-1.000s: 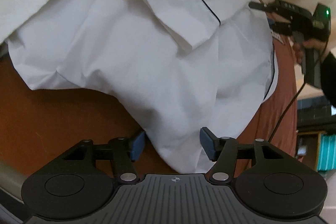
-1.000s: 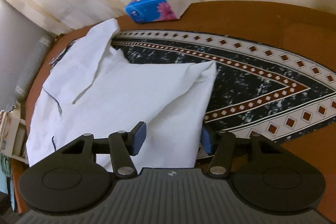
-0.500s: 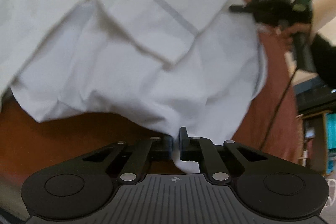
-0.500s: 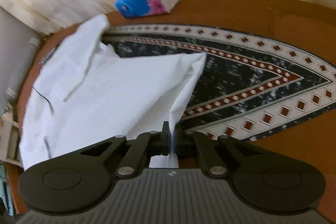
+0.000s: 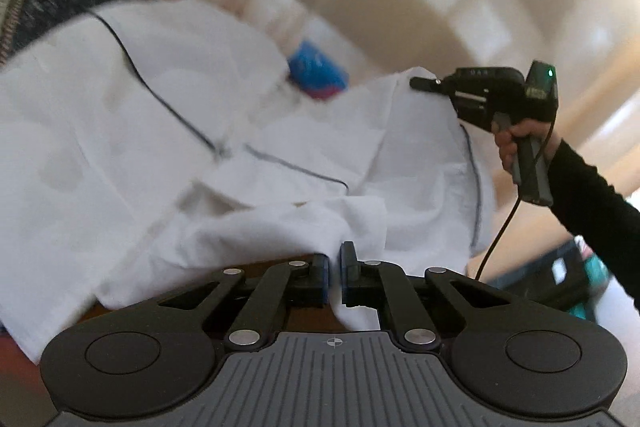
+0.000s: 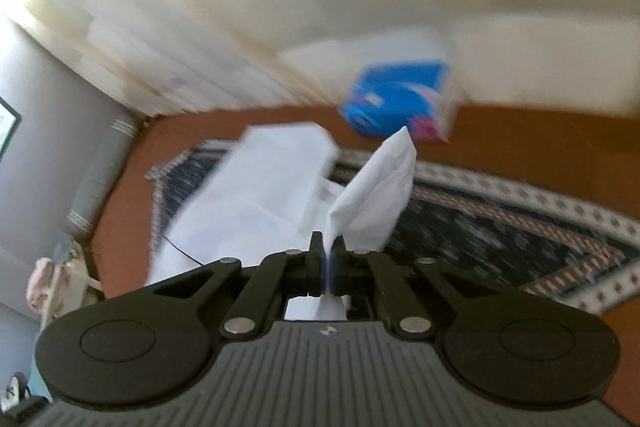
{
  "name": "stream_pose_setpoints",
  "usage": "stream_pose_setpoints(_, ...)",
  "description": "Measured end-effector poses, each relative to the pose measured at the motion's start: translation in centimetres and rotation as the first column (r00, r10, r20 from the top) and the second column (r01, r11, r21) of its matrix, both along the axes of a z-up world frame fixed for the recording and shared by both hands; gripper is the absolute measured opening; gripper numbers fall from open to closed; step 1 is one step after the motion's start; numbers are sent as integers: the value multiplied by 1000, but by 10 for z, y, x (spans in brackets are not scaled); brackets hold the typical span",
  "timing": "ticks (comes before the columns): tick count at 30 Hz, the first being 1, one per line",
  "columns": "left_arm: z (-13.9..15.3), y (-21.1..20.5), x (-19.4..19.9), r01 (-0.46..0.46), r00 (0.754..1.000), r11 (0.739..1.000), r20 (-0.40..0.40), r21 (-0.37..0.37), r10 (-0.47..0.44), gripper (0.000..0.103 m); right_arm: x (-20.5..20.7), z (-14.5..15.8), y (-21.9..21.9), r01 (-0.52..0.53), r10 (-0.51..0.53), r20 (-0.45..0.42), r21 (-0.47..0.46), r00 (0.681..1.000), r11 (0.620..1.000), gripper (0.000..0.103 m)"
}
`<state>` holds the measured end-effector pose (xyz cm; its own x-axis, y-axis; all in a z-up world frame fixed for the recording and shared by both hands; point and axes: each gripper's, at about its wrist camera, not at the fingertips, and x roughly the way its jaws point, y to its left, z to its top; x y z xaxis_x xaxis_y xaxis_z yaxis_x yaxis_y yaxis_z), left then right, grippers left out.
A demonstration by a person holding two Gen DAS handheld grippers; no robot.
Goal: Fold clothes
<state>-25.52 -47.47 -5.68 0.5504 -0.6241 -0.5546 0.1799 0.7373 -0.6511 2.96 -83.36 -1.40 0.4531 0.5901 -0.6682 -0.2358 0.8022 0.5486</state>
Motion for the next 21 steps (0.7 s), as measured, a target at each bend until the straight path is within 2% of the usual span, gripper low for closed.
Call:
stream_pose_setpoints(4, 12, 53, 6, -103, 994, 992, 37, -69, 106, 0, 27, 43, 63, -24, 24, 40, 4, 999, 1000, 2)
stream_pose_setpoints(7, 11, 100, 9, -199, 979, 975, 26, -97, 202, 0, 54, 61, 122, -65, 67, 59, -28, 996, 997, 2)
stream_pose_setpoints(10, -4, 142, 15, -294, 956, 950, -37, -110, 291, 0, 89, 57, 188, -101, 103, 44, -55, 994, 993, 2)
stream_pose_setpoints(14, -31, 183, 29, -355, 931, 931, -121, -84, 344, 1, 133, 21, 279, -142, 144, 20, -100, 989, 985, 3)
stream_pose_setpoints(16, -45, 196, 35, -367, 920, 927, -178, -73, 350, 5, 149, -3, 319, -162, 165, 7, -123, 986, 979, 12)
stream_pose_setpoints(17, -49, 202, 36, -374, 913, 925, -203, -71, 354, 14, 155, -17, 337, -163, 164, -5, -138, 986, 977, 15)
stream_pose_setpoints(18, -50, 209, 34, -378, 910, 923, -215, -75, 355, 23, 159, -28, 351, -157, 158, -7, -150, 987, 976, 25)
stream_pose_setpoints(19, -52, 215, 35, -379, 909, 922, -223, -83, 353, 23, 161, -37, 364, -150, 151, -5, -159, 988, 976, 39)
stream_pose_setpoints(21, -57, 226, 39, -383, 905, 917, -246, -114, 347, 23, 161, -46, 376, -141, 143, 4, -152, 990, 978, 46)
